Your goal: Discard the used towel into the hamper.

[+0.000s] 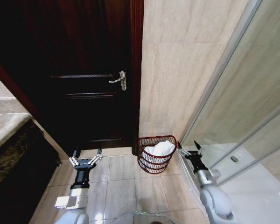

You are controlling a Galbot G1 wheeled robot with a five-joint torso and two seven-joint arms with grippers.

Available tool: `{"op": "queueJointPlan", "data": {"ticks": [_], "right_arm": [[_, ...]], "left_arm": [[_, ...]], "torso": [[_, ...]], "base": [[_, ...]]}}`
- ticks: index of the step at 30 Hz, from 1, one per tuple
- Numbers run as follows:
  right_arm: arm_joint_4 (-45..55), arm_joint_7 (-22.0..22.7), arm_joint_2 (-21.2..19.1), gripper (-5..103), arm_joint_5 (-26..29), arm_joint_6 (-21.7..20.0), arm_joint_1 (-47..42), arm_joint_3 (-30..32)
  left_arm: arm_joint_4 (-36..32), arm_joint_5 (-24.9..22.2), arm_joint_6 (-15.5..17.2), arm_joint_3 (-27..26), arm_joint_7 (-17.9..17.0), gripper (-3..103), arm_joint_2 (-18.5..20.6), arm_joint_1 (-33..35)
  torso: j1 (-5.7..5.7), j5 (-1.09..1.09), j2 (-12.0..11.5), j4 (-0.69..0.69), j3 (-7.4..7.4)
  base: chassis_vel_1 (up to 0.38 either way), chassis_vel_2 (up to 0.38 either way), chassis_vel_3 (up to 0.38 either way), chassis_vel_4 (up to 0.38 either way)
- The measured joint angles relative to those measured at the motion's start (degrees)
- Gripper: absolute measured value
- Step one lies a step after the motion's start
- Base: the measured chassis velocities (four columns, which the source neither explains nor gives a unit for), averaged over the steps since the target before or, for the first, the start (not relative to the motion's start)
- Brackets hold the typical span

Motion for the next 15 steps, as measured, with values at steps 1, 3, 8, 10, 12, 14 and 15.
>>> {"op": "queueJointPlan", "data": {"ticks": [1, 3, 8, 10, 12, 14, 15], "right_arm": [[0.65, 0.18, 0.34, 100, -0.16, -0.47, -0.95, -0.02], [2.00, 1.29, 0.83, 100, -0.66, -2.02, -2.50, -0.37], [4.02, 3.40, 1.10, 100, -1.04, -4.60, -4.08, -1.47], [4.54, 3.42, 1.12, 100, -1.24, -4.78, -4.49, -1.62], [4.99, 3.46, 1.14, 100, -1.30, -4.88, -4.76, -1.81], [6.08, 3.93, 1.30, 100, -1.37, -5.13, -5.45, -2.56], [6.08, 3.93, 1.30, 100, -1.37, -5.13, -5.45, -2.56]], "left_arm": [[-0.01, 0.09, 0.01, 0.09, 0.02, 100, 0.00, 0.02], [-0.04, 0.34, 0.02, 0.16, 0.00, 100, 0.00, 0.09], [-0.03, 0.61, -0.39, 0.09, -0.09, 100, 0.00, 0.58], [-0.04, 0.61, -0.68, 0.05, -0.11, 100, 0.00, 0.72], [-0.04, 0.61, -0.82, 0.03, -0.15, 100, 0.00, 0.77], [-0.21, 0.60, -0.98, -0.03, -0.27, 100, 0.00, 0.88], [-0.21, 0.60, -0.98, -0.03, -0.27, 100, 0.00, 0.88]], "torso": [[0.00, 0.00, 0.00, 0.00, 0.00], [0.00, -0.01, 0.00, 0.00, 0.00], [0.01, 0.00, 0.00, 0.01, 0.00], [0.01, 0.00, 0.00, 0.01, 0.01], [0.01, -0.01, 0.00, 0.01, 0.01], [0.01, 0.00, 0.00, 0.01, 0.01], [0.01, 0.00, 0.00, 0.01, 0.01]], "base": [[0.000, 0.000, 0.000, 0.000], [0.000, 0.000, 0.000, 0.000], [0.000, 0.000, 0.000, 0.000], [0.000, 0.000, 0.000, 0.000], [0.000, 0.000, 0.000, 0.000], [0.026, -0.013, -0.022, 0.020], [0.052, -0.026, -0.045, 0.040]]}}
